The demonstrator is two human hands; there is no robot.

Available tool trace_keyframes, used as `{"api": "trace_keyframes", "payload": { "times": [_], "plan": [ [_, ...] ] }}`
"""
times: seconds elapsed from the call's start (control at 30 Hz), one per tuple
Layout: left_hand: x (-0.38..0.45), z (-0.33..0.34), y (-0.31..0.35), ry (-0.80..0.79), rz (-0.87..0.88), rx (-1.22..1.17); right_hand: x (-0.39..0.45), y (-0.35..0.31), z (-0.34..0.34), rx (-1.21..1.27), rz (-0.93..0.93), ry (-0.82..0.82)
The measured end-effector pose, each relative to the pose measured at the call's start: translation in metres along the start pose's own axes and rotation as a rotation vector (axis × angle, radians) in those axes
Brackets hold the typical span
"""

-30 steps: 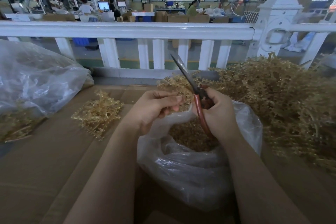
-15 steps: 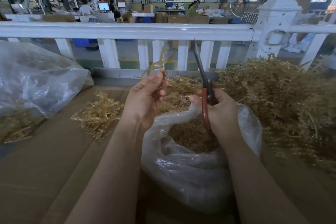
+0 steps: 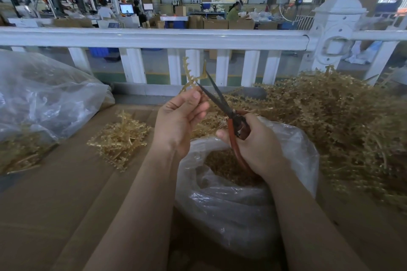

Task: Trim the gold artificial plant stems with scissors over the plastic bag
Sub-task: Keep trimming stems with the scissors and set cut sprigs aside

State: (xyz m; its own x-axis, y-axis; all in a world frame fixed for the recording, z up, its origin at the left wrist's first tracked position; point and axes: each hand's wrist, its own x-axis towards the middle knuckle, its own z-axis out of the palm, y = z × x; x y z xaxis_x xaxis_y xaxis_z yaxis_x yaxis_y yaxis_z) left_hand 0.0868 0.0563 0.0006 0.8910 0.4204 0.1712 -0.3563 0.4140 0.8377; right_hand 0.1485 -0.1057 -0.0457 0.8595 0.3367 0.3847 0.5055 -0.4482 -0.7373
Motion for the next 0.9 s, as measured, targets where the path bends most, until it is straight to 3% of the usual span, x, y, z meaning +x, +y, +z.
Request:
{"api": "trace_keyframes", "payload": {
  "times": [0.3, 0.9],
  "plan": [
    [-0.0013, 0.0010, -0.0015, 0.023, 0.038, 0.092, -0.0002, -0.0007, -0.0001, -0.163, -0.060, 0.051],
    [-0.0018, -0.0014, -0.0020, 0.013, 0.076, 0.146, -0.0022, -0.0030, 0.0019, -0.170, -0.091, 0.094]
  ]
}}
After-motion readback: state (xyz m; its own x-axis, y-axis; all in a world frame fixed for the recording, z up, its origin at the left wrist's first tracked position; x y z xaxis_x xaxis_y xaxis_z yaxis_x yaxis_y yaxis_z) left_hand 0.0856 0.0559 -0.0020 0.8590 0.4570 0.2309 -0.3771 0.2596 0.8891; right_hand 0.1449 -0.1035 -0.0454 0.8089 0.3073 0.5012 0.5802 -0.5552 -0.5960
